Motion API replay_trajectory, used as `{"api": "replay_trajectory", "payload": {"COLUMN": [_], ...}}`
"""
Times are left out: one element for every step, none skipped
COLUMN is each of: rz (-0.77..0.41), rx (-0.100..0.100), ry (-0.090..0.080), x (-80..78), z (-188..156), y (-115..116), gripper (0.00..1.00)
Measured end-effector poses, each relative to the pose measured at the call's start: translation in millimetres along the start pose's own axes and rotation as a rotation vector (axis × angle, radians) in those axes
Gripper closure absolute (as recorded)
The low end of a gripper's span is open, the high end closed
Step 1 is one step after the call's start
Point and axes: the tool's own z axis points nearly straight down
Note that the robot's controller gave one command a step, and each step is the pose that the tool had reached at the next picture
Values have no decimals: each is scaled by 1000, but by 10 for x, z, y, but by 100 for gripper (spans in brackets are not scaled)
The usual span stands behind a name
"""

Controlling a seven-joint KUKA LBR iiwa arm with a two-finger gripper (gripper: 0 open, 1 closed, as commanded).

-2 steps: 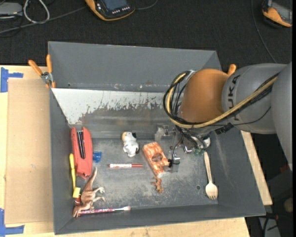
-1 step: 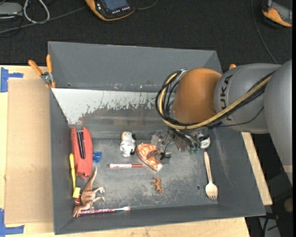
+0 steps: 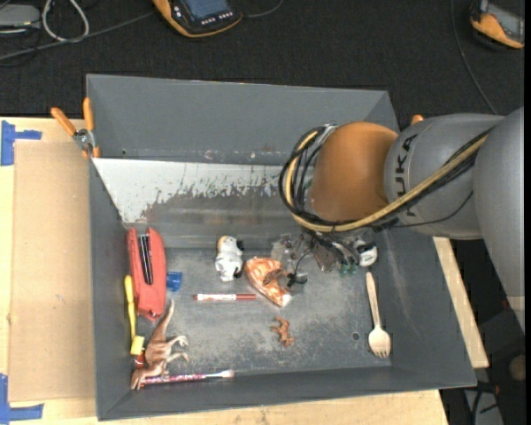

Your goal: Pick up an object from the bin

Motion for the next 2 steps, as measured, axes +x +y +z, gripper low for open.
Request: {"api": "replay_trajectory", "payload": {"rz": [4, 1], "rx": [-1, -2], "ry": [4, 5], "x": [100, 26], "z": [-635, -1392], "y": [6, -54], "gripper": [100, 100]}}
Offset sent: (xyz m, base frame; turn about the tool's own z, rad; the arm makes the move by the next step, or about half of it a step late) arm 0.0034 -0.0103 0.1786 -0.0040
